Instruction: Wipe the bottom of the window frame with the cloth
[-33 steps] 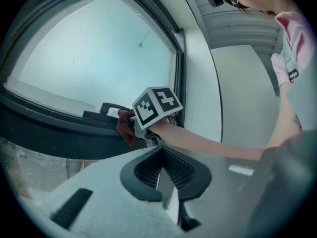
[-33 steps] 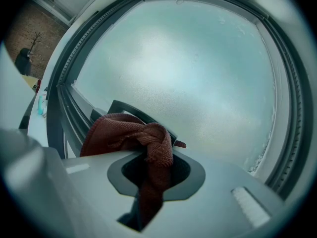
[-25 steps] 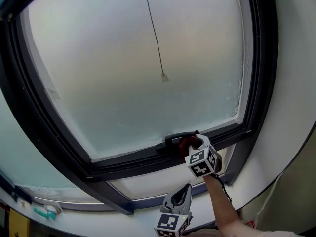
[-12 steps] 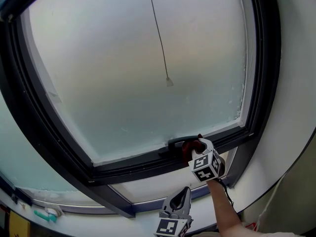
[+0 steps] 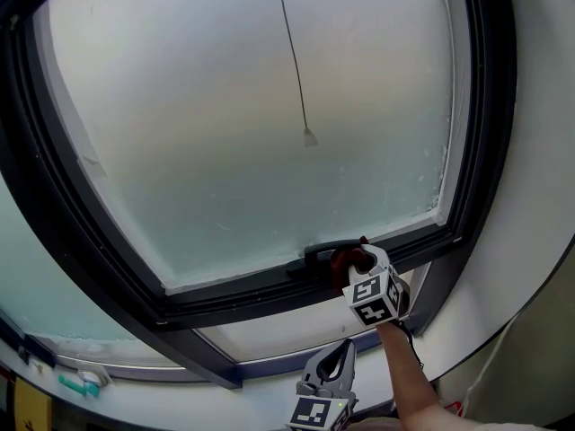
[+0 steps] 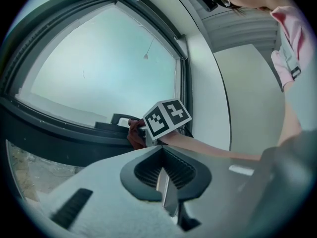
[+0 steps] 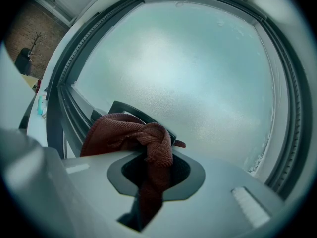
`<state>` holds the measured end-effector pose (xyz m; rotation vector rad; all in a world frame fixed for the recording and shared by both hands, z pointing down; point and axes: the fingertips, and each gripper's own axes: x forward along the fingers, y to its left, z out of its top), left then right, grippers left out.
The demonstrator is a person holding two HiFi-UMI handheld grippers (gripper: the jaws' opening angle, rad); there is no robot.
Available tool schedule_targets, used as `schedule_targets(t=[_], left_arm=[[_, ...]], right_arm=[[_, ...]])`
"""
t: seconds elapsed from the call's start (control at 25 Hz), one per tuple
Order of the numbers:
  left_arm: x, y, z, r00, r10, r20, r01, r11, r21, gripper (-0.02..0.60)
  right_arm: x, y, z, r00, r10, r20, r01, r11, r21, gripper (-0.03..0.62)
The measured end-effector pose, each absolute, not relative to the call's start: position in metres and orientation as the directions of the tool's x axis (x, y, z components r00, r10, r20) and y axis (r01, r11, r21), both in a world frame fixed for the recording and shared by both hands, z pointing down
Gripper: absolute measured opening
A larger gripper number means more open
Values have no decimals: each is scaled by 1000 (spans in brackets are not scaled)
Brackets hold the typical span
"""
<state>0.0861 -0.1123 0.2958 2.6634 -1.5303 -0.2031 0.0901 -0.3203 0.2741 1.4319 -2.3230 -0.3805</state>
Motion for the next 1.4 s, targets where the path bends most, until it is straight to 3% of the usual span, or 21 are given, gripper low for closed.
schedule_targets(t=[1.0, 1.4], left_arm=[[87, -117, 296, 498, -863, -80, -848, -504, 164, -3], [85, -112, 293, 492, -866, -86, -850, -500, 168, -3]], right_arm=[[88, -320, 273, -414, -892, 181, -787, 451, 420, 52], [99, -326, 276, -413, -876, 248, -799, 479, 364, 52]])
